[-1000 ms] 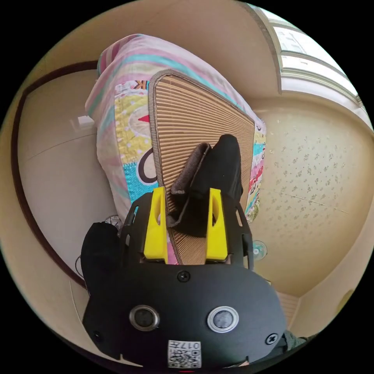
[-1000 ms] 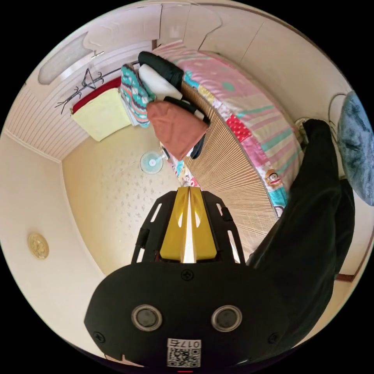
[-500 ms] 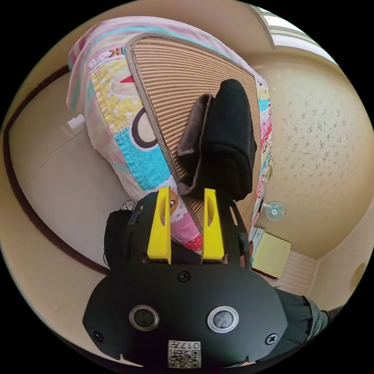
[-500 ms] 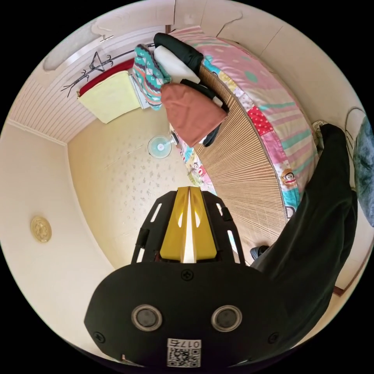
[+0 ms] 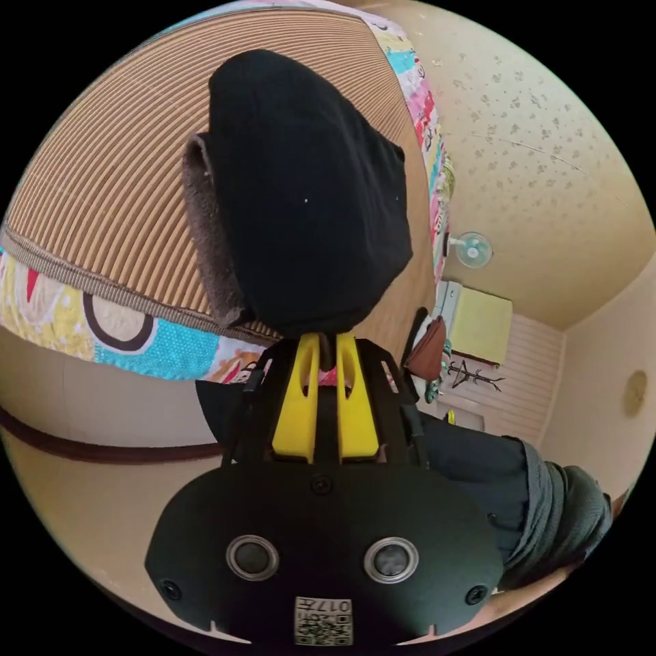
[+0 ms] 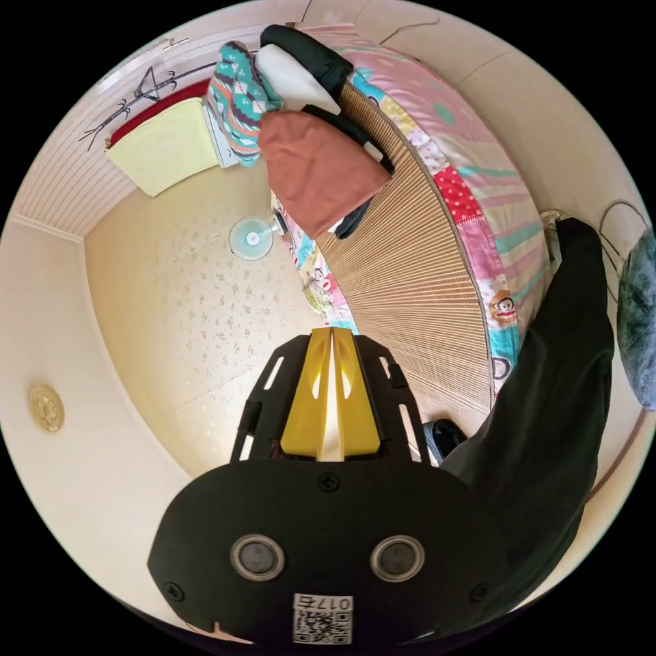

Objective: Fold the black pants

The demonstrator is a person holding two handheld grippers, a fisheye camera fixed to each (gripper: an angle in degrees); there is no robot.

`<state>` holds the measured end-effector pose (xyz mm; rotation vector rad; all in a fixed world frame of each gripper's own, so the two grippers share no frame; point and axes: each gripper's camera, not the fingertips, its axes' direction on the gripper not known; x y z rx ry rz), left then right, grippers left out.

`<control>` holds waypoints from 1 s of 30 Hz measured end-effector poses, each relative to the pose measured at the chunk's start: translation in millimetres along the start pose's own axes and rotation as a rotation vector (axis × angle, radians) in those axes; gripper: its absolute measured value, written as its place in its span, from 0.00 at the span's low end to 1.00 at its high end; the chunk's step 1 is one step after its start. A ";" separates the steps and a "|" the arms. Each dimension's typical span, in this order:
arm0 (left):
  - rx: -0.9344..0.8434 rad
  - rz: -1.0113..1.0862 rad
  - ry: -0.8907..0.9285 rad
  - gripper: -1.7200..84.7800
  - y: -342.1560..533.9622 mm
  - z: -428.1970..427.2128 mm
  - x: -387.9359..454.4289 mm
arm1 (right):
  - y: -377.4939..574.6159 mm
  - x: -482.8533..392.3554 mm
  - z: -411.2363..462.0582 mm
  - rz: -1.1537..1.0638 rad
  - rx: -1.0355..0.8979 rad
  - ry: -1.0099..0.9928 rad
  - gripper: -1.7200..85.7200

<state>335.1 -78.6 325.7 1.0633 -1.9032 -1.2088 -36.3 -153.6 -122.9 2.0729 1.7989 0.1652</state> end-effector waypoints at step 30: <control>0.060 0.874 0.422 0.06 79.6 299.4 297.6 | 217.4 146.4 501.5 -1.739 -1.496 0.254 0.20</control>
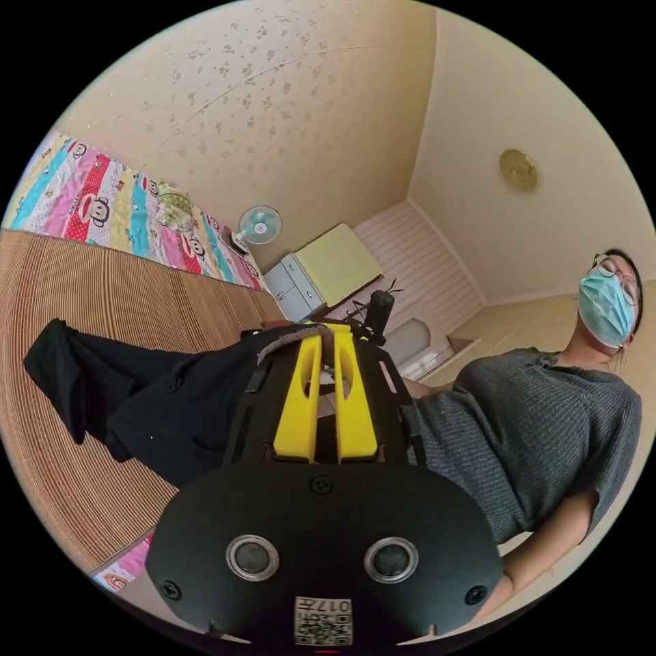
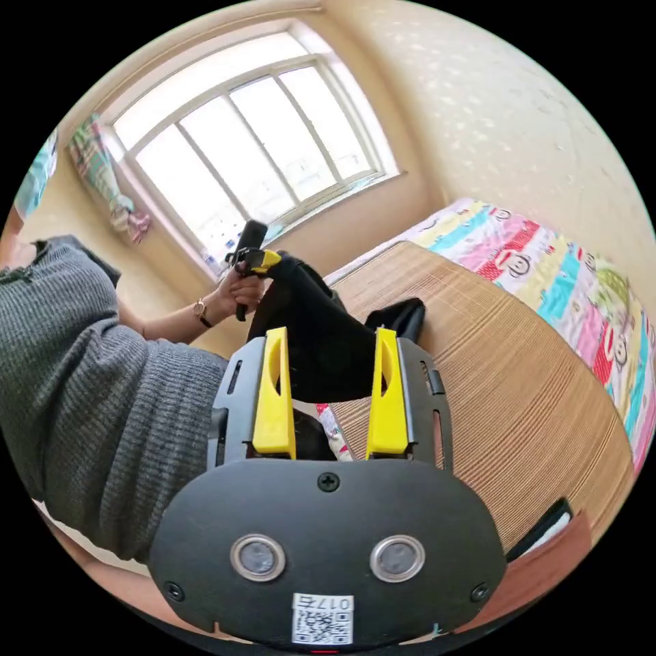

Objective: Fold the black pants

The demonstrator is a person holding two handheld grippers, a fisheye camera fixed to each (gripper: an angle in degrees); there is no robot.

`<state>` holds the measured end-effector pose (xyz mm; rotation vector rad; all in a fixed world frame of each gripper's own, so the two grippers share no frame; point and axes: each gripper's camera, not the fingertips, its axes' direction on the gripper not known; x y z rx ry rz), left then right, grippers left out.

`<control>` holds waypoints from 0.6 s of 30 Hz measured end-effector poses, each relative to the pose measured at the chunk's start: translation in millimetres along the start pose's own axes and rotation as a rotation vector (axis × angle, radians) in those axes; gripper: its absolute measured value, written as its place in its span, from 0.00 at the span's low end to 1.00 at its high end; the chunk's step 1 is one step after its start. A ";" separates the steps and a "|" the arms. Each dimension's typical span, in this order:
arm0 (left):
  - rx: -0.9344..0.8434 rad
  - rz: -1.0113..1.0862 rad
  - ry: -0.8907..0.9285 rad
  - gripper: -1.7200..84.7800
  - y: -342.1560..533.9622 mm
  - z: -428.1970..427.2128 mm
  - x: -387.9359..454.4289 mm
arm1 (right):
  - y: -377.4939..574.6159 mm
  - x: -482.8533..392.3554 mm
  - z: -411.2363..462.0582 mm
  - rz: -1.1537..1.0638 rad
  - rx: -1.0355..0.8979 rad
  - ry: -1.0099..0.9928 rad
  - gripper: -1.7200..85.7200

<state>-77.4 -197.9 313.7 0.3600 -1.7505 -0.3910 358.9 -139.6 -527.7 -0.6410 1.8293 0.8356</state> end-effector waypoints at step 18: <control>0.120 0.156 -0.062 0.04 100.1 180.1 19.3 | -45.0 -7.0 129.0 -0.241 0.076 0.309 0.07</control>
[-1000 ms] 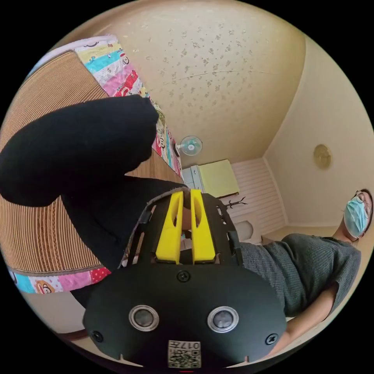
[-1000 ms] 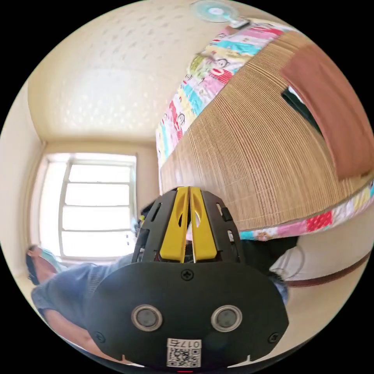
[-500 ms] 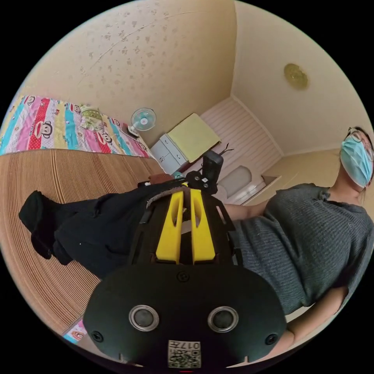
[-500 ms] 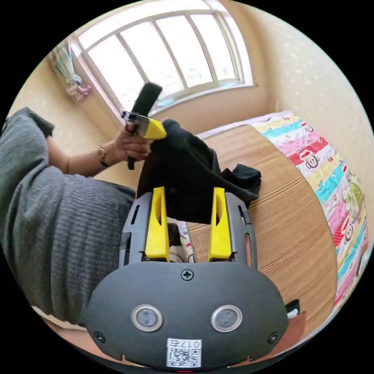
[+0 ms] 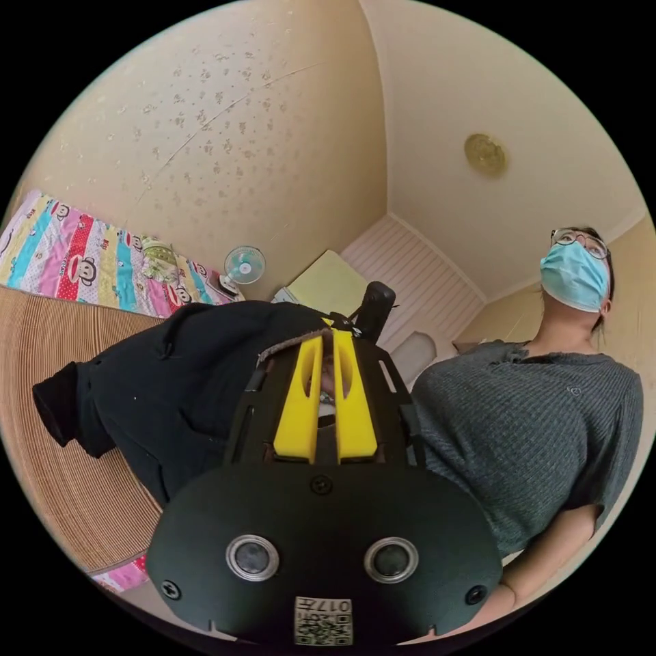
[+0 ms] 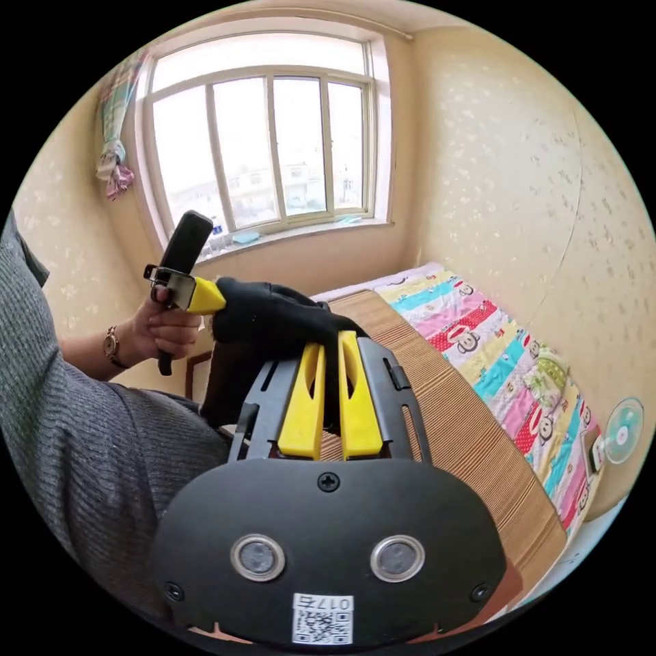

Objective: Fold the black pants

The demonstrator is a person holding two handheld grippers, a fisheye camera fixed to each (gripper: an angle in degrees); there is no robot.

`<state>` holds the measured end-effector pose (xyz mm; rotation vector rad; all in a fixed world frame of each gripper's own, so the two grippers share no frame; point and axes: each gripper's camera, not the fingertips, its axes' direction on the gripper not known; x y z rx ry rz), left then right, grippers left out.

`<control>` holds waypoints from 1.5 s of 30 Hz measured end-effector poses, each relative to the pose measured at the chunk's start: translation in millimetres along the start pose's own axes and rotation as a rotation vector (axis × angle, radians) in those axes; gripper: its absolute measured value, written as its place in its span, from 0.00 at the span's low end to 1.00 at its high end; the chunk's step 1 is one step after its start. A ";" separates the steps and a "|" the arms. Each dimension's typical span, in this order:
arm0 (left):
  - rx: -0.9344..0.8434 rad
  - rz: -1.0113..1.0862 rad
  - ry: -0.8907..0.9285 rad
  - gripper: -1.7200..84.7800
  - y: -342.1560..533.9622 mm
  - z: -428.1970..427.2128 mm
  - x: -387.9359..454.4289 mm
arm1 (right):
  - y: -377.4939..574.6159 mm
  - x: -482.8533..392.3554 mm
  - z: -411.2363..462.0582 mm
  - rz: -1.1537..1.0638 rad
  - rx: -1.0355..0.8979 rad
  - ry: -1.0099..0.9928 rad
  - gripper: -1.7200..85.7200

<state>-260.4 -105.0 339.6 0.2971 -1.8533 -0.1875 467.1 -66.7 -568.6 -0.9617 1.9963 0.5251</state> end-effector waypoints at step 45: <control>0.186 0.448 -0.327 0.17 115.0 181.4 151.1 | -76.7 14.3 -387.9 0.139 1.144 0.941 0.05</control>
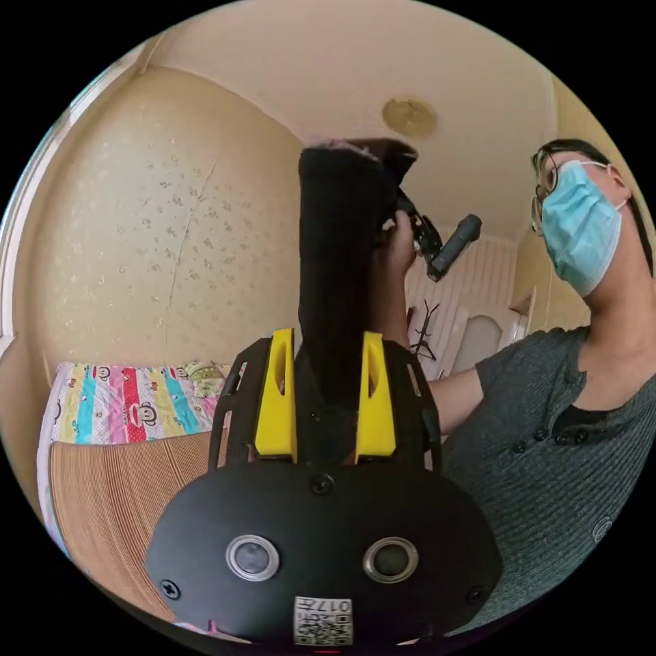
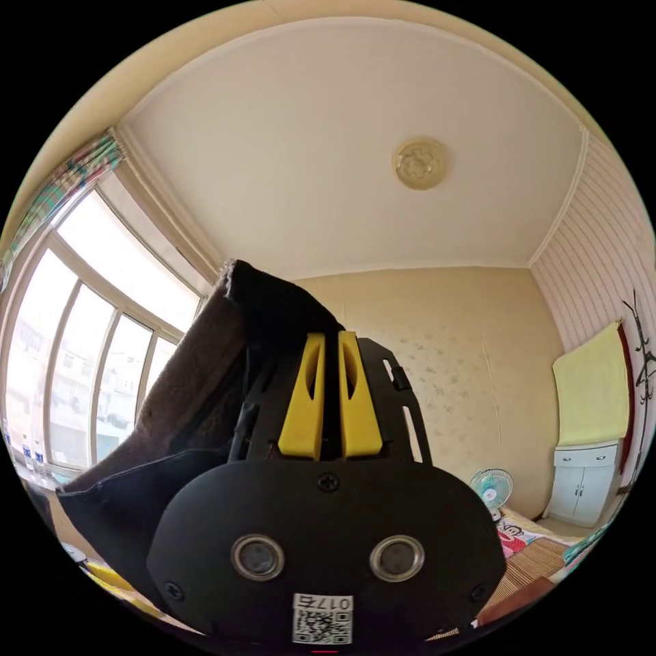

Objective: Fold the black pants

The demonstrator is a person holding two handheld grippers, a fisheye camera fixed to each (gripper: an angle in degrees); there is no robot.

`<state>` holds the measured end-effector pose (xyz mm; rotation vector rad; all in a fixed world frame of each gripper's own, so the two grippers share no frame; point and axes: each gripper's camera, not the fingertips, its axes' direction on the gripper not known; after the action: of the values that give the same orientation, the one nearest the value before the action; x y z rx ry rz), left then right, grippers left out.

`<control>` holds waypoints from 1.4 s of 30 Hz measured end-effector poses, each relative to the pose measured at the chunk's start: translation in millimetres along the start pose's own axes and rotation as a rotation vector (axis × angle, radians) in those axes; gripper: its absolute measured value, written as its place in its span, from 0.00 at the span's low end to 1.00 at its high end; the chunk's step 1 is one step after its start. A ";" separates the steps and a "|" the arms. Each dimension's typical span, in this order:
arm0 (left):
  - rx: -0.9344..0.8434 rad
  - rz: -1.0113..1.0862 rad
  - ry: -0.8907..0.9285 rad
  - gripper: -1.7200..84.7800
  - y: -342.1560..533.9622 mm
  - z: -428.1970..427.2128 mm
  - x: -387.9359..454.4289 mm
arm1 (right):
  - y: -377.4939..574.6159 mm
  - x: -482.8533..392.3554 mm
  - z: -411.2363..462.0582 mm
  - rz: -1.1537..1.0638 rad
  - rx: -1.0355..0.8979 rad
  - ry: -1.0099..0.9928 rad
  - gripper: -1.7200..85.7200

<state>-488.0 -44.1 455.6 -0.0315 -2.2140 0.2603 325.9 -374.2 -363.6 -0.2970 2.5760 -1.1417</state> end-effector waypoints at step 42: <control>0.791 0.377 -0.643 0.07 -226.2 -220.6 -32.9 | -94.2 10.1 -223.5 0.297 0.197 -0.004 0.05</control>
<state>-278.3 -230.3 604.8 0.0809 -2.5451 1.5103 242.4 -286.8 -153.0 0.1242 2.3767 -1.2631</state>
